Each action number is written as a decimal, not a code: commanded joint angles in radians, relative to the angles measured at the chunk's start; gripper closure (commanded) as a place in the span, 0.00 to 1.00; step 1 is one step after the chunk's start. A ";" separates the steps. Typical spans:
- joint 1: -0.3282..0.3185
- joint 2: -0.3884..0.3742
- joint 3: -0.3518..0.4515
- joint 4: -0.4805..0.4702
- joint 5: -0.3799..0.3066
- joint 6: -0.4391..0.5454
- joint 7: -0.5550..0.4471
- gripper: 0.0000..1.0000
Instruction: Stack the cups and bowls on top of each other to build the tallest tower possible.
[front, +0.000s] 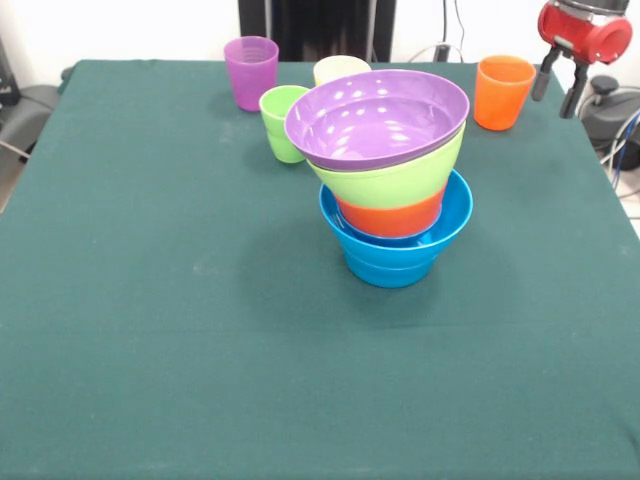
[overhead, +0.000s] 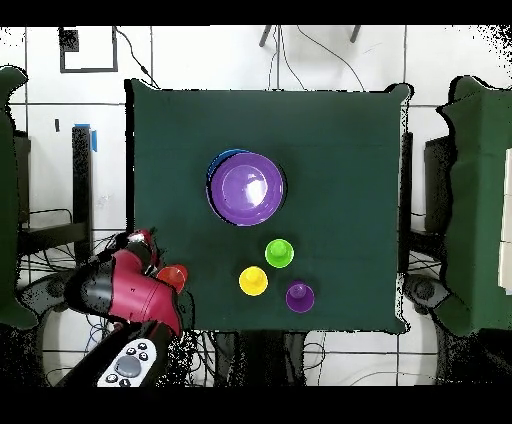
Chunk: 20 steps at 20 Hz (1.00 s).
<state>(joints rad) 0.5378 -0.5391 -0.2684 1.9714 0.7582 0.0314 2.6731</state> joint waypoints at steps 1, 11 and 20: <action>-0.040 0.030 0.185 0.117 -0.037 -0.054 0.188 0.00; -0.073 -0.032 0.232 0.212 -0.067 -0.088 0.198 0.00; 0.001 -0.143 0.147 0.253 -0.031 0.054 0.170 0.00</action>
<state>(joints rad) 0.5105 -0.6204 -0.1677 2.1507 0.7300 -0.0393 2.6731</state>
